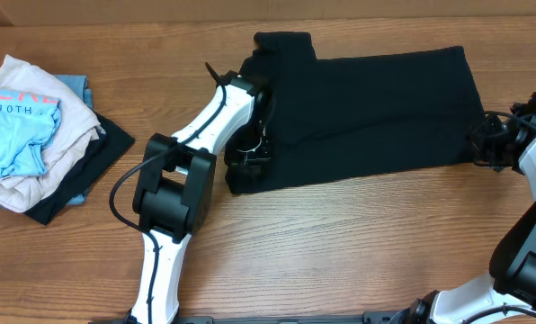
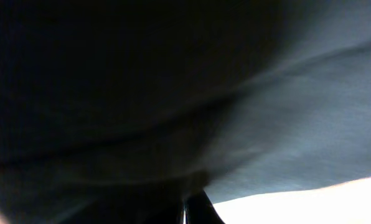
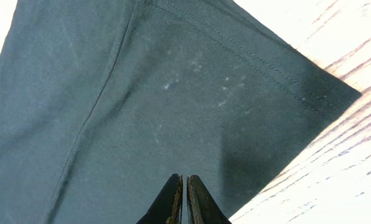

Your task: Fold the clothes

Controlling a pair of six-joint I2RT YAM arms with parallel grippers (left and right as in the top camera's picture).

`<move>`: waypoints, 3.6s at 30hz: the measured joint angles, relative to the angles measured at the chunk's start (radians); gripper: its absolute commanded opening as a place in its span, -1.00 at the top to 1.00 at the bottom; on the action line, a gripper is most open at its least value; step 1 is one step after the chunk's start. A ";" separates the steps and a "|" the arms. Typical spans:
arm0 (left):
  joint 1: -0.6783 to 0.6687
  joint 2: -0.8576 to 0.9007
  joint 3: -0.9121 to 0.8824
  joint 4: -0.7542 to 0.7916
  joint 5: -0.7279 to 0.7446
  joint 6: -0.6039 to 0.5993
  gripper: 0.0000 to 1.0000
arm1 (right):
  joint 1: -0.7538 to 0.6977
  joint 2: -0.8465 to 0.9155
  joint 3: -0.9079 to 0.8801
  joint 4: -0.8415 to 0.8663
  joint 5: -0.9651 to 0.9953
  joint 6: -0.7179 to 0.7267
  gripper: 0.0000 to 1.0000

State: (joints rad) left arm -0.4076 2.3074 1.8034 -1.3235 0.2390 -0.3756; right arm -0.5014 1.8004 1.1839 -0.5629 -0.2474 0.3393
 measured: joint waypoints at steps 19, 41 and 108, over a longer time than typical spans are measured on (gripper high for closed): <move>0.135 -0.008 0.076 -0.010 -0.108 0.008 0.92 | 0.000 0.000 0.000 -0.035 -0.039 -0.071 0.92; 0.080 -0.101 -0.117 0.303 0.050 0.011 0.92 | 0.000 0.094 -0.079 0.197 0.071 -0.142 0.92; 0.369 -0.269 -0.006 -0.031 -0.113 0.021 0.36 | 0.490 -0.206 -0.009 -0.419 -0.087 -0.186 0.71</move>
State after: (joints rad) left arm -0.0391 2.0384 1.7969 -1.3540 0.1257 -0.3550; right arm -0.0116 1.5940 1.1748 -0.9817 -0.3340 0.1535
